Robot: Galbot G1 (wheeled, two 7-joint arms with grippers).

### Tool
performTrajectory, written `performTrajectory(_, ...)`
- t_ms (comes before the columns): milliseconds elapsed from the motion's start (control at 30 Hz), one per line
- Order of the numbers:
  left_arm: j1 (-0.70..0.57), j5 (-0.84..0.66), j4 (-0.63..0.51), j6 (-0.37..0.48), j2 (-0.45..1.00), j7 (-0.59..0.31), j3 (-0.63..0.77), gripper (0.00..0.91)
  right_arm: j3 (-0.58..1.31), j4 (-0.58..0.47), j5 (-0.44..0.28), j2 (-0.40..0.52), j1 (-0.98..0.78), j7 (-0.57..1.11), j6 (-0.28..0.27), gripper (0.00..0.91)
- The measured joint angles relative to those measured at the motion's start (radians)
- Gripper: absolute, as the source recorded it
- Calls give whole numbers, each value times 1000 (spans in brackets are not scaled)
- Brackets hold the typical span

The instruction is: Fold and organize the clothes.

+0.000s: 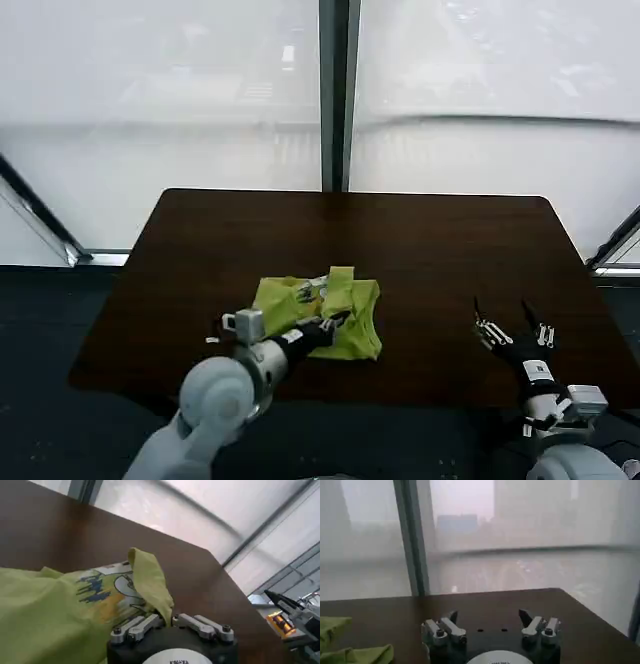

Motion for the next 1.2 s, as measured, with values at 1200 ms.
performTrajectory(1200, 147, 247, -127, 0, 3, 74, -241, 878, -449, -259, 44, -169, 423, -47, -157, 878)
